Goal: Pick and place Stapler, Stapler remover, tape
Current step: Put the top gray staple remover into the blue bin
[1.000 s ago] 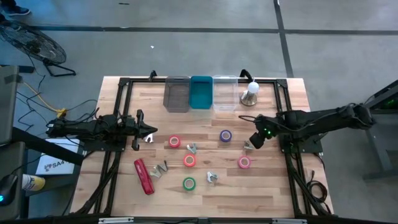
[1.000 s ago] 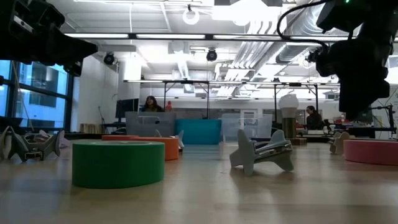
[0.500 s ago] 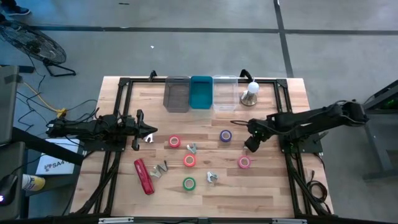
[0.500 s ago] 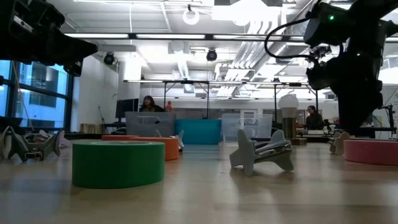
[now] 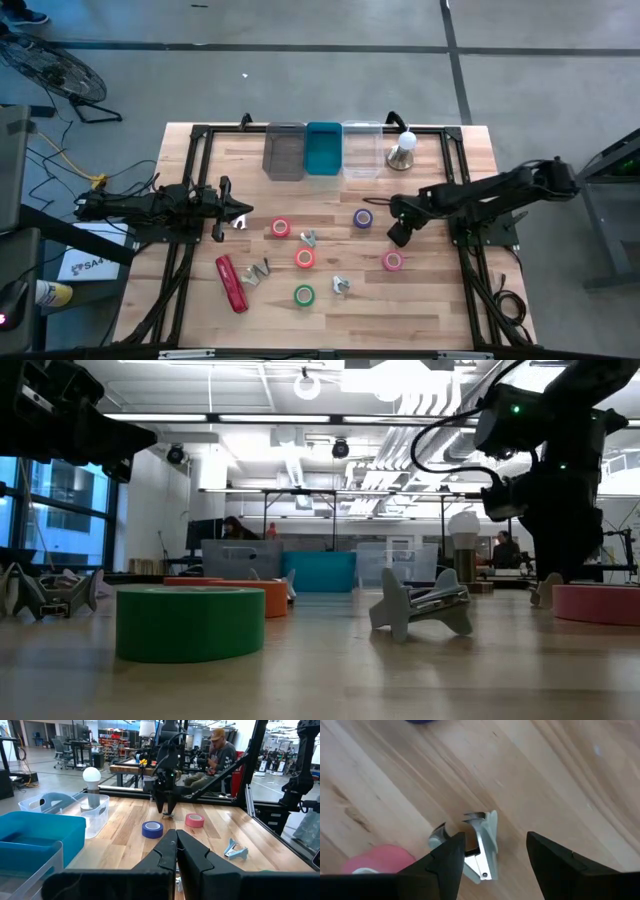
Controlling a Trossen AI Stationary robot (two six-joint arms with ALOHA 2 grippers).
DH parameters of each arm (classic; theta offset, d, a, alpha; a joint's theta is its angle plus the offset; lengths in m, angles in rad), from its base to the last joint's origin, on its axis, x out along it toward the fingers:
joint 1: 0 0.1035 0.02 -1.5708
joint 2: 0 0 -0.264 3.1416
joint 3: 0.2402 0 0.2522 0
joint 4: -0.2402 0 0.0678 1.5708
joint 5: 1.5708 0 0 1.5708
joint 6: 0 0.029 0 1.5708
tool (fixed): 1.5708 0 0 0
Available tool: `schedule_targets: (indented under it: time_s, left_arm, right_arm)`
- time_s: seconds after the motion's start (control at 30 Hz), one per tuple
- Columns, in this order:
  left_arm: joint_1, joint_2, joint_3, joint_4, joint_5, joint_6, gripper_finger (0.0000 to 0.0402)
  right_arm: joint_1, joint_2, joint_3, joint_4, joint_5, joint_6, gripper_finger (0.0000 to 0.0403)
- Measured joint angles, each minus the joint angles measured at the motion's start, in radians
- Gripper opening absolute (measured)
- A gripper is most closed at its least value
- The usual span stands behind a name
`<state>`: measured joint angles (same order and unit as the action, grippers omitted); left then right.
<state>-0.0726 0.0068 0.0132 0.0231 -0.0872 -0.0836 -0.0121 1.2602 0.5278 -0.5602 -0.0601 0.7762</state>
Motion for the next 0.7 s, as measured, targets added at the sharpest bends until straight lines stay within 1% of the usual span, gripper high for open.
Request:
schedule_targets:
  time_s: [0.33,0.7]
  left_arm:
    - [0.0,0.0,0.0,0.0,0.0,0.0,0.0005]
    - [0.0,0.0,0.0,0.0,0.0,0.0,0.0005]
  right_arm:
    - [0.0,0.049,0.001,0.004,0.028,-0.02,0.0195]
    - [0.0,0.054,0.002,0.0,0.044,-0.026,0.0155]
